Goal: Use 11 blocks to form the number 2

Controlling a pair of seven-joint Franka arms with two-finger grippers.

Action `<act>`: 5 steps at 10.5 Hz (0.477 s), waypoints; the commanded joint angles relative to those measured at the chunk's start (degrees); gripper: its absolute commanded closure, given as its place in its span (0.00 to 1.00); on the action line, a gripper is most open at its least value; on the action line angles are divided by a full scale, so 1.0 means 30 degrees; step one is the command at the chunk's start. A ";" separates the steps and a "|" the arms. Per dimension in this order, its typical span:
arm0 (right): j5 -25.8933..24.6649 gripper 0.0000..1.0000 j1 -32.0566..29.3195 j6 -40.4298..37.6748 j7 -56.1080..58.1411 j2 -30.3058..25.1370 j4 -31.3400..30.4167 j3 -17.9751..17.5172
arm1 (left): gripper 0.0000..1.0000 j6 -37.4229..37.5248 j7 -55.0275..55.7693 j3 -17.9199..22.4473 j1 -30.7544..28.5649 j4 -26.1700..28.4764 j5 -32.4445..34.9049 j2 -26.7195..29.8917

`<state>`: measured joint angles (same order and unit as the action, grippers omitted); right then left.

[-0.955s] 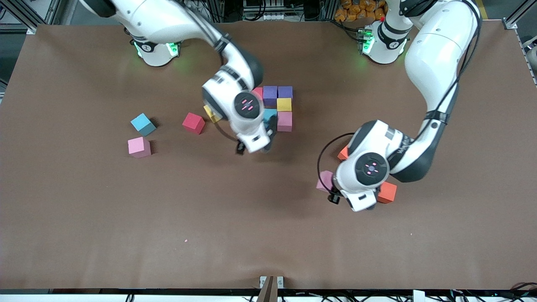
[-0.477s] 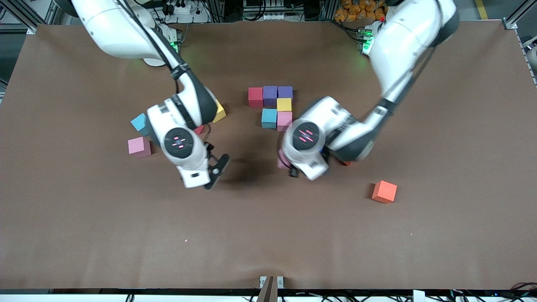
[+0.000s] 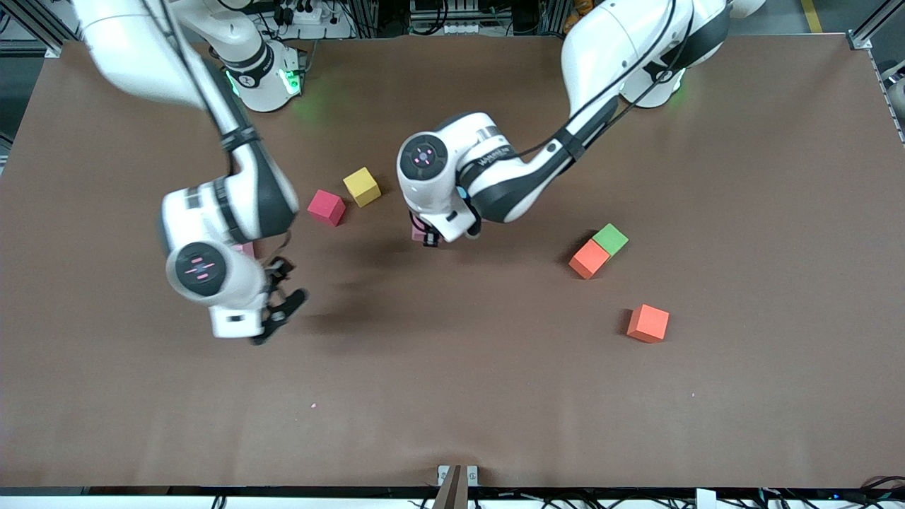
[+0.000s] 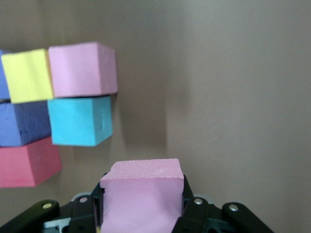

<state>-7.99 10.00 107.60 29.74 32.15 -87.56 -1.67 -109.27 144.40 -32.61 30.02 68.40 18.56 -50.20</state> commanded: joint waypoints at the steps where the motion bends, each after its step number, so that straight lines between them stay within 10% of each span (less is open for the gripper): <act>1: 0.0260 0.00 -0.1046 0.1507 0.0046 -0.1249 -0.2646 -0.0293 | 0.50 -0.0286 0.1344 0.0178 0.1182 -0.0037 -0.0238 -0.0317; 5: 0.0260 0.00 -0.1368 0.3098 -0.0012 -0.2075 -0.4534 -0.0263 | 0.50 -0.0316 0.2141 0.0178 0.2152 0.0080 -0.0239 -0.1164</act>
<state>-7.84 6.63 116.04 29.93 28.97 -97.97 -2.06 -109.96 149.94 -32.52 36.18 68.63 18.55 -52.72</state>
